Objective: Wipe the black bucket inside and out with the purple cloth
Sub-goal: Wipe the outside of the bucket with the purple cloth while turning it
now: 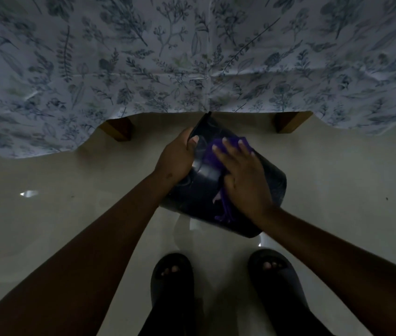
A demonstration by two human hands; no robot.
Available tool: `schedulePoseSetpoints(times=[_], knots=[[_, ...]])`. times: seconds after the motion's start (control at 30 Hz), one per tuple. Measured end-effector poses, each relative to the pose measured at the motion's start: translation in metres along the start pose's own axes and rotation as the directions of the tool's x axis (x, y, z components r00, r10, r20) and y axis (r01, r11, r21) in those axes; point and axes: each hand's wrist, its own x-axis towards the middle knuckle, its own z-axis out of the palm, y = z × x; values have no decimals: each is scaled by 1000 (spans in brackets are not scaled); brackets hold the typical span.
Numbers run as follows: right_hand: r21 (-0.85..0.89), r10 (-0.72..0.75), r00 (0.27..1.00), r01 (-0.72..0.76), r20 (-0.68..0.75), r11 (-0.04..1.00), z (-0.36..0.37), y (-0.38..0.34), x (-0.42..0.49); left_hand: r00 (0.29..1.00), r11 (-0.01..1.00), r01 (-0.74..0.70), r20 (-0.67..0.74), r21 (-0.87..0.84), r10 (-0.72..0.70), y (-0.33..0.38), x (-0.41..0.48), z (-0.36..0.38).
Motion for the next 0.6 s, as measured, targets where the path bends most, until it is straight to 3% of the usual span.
schedulePoseSetpoints(times=[0.1, 0.2, 0.43, 0.53, 0.6], knots=[[-220, -353, 929, 369, 106, 903, 27, -5, -53, 1000, 1000, 15, -8, -7, -15, -3, 0, 1], [-323, -505, 834, 552, 222, 769, 50, 2, -80, 999, 1000, 24, -29, 2, -24, -5, 0, 3], [-187, -285, 955, 296, 83, 937, 11, -3, -36, 982, 992, -95, -171, -84, 80, -3, -18, 11], [-9, -235, 972, 234, -4, 972, 1, -5, -18, 981, 988, -121, -166, -92, 104, -7, -29, 11], [188, -75, 995, 85, -58, 978, -6, -3, -6, 975, 984, -171, -155, -56, 161, -6, -33, 11]])
